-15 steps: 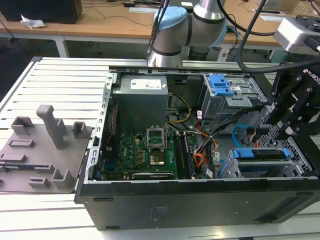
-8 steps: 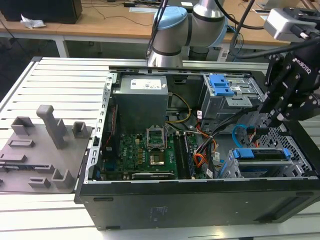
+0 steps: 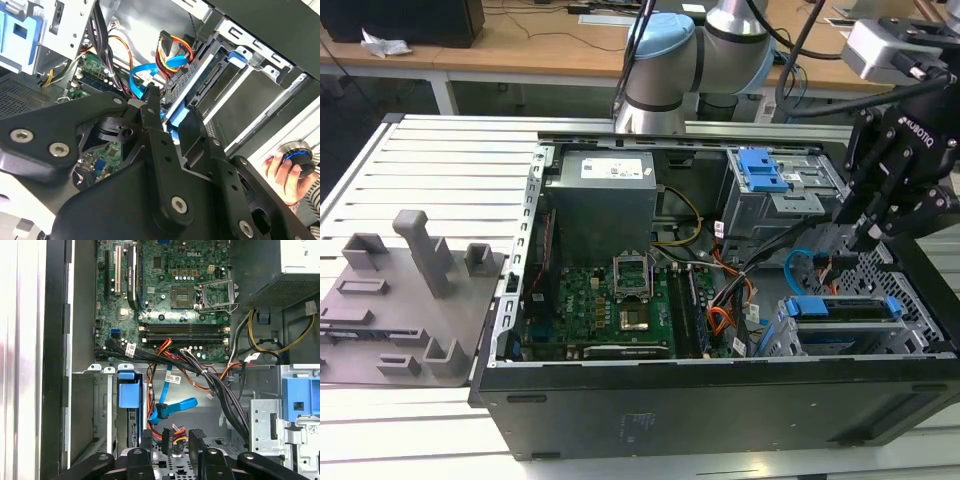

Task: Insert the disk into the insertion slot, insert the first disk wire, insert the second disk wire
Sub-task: 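Insert the first disk wire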

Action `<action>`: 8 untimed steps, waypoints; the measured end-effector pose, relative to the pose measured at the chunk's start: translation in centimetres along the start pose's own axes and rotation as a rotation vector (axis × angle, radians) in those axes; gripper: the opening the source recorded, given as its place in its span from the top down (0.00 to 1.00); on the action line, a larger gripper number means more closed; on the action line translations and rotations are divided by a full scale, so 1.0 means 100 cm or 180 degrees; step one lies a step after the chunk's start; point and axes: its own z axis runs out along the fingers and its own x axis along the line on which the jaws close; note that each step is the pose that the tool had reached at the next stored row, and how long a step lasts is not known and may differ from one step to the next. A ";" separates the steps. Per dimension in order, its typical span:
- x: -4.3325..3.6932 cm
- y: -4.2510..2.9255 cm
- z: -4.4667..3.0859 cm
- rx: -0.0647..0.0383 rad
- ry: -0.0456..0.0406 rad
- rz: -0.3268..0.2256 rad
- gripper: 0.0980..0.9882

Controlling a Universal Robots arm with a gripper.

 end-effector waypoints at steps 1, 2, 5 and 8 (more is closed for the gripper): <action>0.0000 -0.0002 0.0007 0.0000 0.0000 0.0000 0.64; 0.0000 -0.0004 0.0016 0.0000 0.0000 0.0000 0.64; 0.0000 -0.0011 0.0042 0.0000 0.0000 0.0000 0.64; 0.0000 -0.0017 0.0062 0.0000 0.0000 0.0000 0.64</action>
